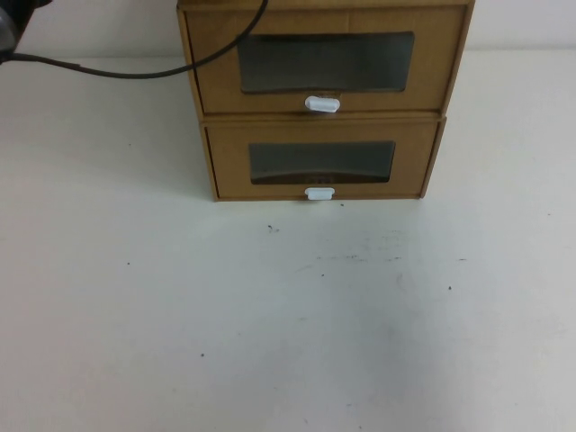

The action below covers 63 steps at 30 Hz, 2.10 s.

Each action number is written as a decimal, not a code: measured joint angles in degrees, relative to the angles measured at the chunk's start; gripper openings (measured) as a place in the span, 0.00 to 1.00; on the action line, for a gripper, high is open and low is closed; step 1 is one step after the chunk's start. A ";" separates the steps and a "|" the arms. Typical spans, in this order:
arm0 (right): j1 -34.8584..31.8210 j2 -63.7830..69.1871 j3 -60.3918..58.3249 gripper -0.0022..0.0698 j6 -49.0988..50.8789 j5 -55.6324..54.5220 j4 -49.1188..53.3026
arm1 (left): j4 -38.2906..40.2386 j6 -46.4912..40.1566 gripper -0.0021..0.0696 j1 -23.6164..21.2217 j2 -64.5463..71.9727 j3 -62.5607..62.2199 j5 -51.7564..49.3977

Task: Open the shoe box
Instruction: 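Pull the top drawer of the cardboard box fully open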

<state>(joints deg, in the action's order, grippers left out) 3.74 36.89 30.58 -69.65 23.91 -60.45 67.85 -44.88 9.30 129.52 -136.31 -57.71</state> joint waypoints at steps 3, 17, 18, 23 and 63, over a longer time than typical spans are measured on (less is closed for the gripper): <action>0.78 8.38 6.72 0.00 -3.79 0.33 1.66 | 0.00 0.00 0.02 0.00 0.00 0.00 0.00; 34.45 39.01 21.06 0.01 -43.06 -53.94 1.50 | 0.00 0.00 0.02 -0.08 0.00 0.00 -0.41; 37.16 42.46 22.10 0.00 -53.23 -62.57 -3.18 | 0.00 0.00 0.02 -0.08 0.00 0.00 -0.41; 44.05 55.51 26.23 0.00 -64.58 -84.96 -16.38 | 0.09 -0.66 0.02 -0.08 0.00 0.00 -0.73; 42.88 74.19 30.99 0.51 -32.96 -81.06 25.39 | 0.12 -4.16 0.02 -0.08 0.00 0.00 -1.13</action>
<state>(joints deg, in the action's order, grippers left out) 46.62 111.08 61.57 -102.61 -57.15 -35.06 67.97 -49.04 9.22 129.52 -136.31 -58.84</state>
